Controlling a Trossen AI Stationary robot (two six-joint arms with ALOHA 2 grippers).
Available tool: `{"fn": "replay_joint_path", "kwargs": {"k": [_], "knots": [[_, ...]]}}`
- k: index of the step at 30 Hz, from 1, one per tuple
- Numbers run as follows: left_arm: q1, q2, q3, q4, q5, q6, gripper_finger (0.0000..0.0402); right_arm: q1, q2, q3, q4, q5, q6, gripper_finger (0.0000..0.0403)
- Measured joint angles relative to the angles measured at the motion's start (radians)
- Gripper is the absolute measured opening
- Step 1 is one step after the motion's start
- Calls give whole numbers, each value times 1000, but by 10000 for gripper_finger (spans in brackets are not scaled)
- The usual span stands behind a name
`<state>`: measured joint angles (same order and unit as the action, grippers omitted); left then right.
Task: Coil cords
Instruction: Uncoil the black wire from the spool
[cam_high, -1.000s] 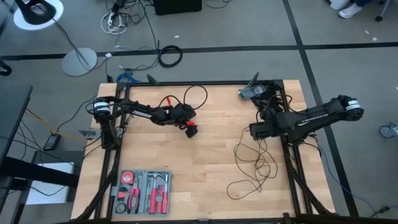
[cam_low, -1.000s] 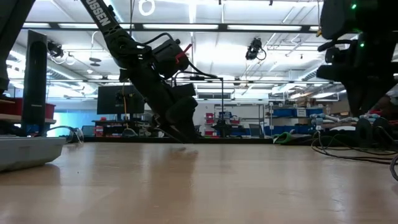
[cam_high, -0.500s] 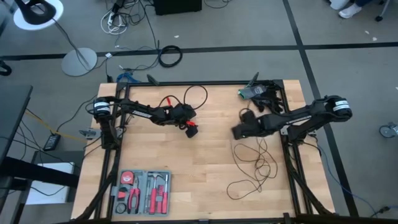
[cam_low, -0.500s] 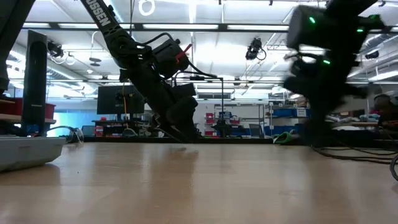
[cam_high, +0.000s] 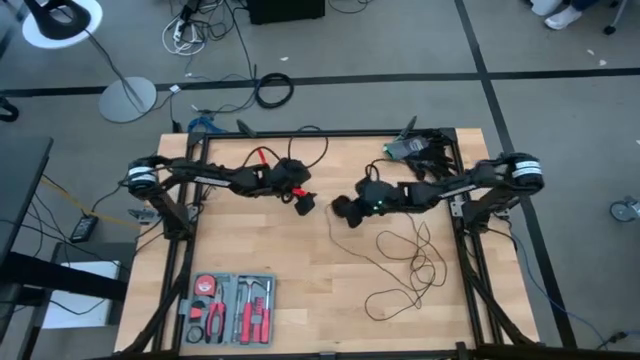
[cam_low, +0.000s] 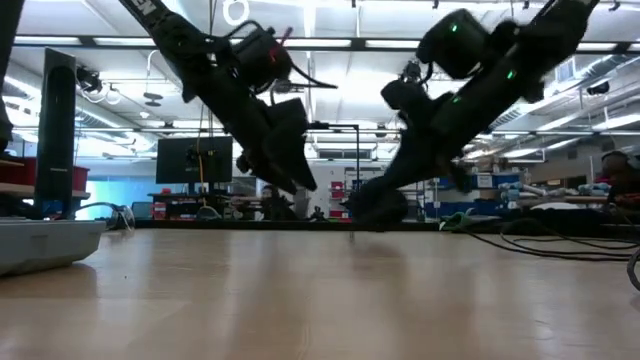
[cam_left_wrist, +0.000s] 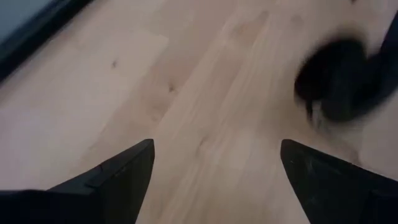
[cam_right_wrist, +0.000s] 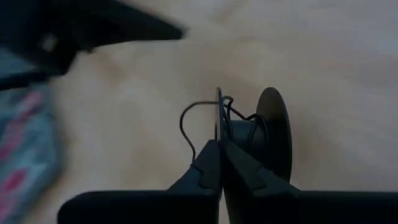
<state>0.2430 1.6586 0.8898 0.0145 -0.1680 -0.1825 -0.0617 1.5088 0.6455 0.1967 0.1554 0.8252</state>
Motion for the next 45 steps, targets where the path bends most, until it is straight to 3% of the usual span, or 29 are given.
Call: {"fn": "replay_joint_path", "kwargs": {"k": [8,13,22,32,37,41,45], "knots": [[-22,-58,-28,11,0,-3,353,-99,356,-5,648,-288,2,1],[-36,-58,-29,0,0,-5,353,-145,492,16,877,-394,8,30],[-43,-57,-29,20,5,-9,353,-190,474,14,890,-448,1,121],[-43,-56,-28,-2,3,-9,353,-278,327,-38,809,-445,-149,123],[-43,-56,-28,-8,1,-8,353,-257,177,-57,514,-301,-296,123],[-43,-56,-28,-6,0,-7,353,-174,42,-57,185,-54,-382,123],[-43,-56,-28,-3,-3,-7,353,-38,-58,-57,-48,190,-346,123]]}}
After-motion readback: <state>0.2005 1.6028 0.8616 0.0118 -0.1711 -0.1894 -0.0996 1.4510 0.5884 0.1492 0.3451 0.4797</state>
